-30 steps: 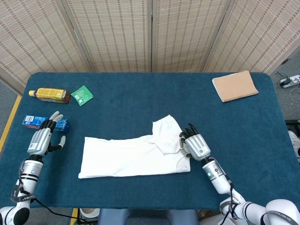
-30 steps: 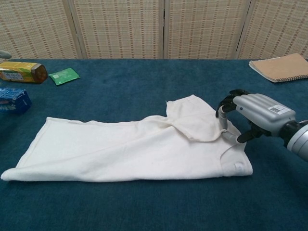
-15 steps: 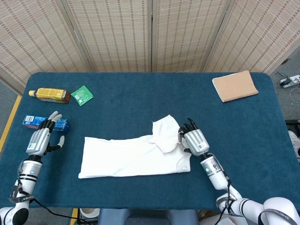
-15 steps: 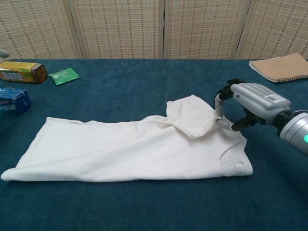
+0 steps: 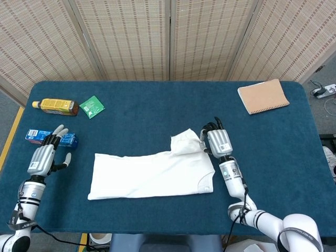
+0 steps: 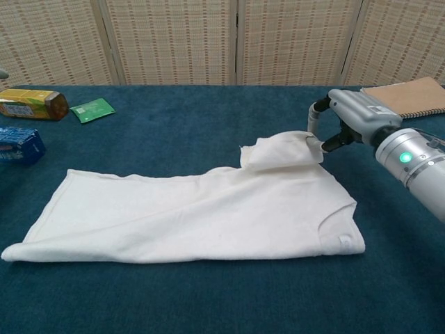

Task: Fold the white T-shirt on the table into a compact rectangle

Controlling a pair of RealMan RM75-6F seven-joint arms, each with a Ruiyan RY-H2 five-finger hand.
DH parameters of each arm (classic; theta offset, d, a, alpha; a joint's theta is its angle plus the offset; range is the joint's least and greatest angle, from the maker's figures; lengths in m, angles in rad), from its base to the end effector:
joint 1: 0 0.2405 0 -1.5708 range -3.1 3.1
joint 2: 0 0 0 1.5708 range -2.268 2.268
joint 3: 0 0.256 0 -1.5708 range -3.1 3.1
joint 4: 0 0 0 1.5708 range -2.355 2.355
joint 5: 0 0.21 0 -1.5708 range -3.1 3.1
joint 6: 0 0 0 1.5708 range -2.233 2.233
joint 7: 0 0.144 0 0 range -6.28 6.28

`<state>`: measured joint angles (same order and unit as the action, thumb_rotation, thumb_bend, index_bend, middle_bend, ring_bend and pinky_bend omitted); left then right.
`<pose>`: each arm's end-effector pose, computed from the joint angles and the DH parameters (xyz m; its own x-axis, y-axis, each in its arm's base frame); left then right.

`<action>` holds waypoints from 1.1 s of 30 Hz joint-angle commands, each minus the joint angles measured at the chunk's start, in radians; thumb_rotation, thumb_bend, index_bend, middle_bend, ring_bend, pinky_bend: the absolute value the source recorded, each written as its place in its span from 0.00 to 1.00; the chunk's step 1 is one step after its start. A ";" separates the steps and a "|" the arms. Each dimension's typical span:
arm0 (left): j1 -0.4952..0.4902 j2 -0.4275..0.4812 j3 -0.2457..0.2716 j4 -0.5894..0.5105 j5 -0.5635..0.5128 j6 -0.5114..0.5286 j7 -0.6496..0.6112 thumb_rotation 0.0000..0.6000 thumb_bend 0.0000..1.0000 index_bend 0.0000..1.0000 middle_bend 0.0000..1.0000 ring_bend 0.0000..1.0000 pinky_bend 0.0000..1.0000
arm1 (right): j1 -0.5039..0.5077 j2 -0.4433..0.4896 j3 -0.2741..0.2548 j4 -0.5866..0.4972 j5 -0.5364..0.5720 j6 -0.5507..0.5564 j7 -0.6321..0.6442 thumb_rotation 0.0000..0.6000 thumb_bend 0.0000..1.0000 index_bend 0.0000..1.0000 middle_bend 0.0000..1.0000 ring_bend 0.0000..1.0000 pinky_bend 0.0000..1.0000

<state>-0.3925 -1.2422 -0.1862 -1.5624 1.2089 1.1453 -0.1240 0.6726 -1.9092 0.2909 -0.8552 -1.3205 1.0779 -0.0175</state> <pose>-0.2734 0.2975 0.1101 0.1262 0.1271 0.9838 0.9920 -0.0072 -0.1264 -0.1959 -0.3760 -0.0507 0.3000 -0.0599 0.9521 -0.9355 -0.2138 0.2813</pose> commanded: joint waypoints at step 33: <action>0.019 0.029 0.020 -0.006 0.037 0.007 -0.023 1.00 0.48 0.00 0.00 0.00 0.00 | 0.240 -0.191 0.035 0.446 0.044 -0.176 0.039 1.00 0.39 0.65 0.38 0.21 0.00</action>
<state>-0.3734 -1.2140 -0.1666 -1.5677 1.2456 1.1527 -0.1471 0.9087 -2.0970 0.3270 -0.4170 -1.2778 0.9015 0.0263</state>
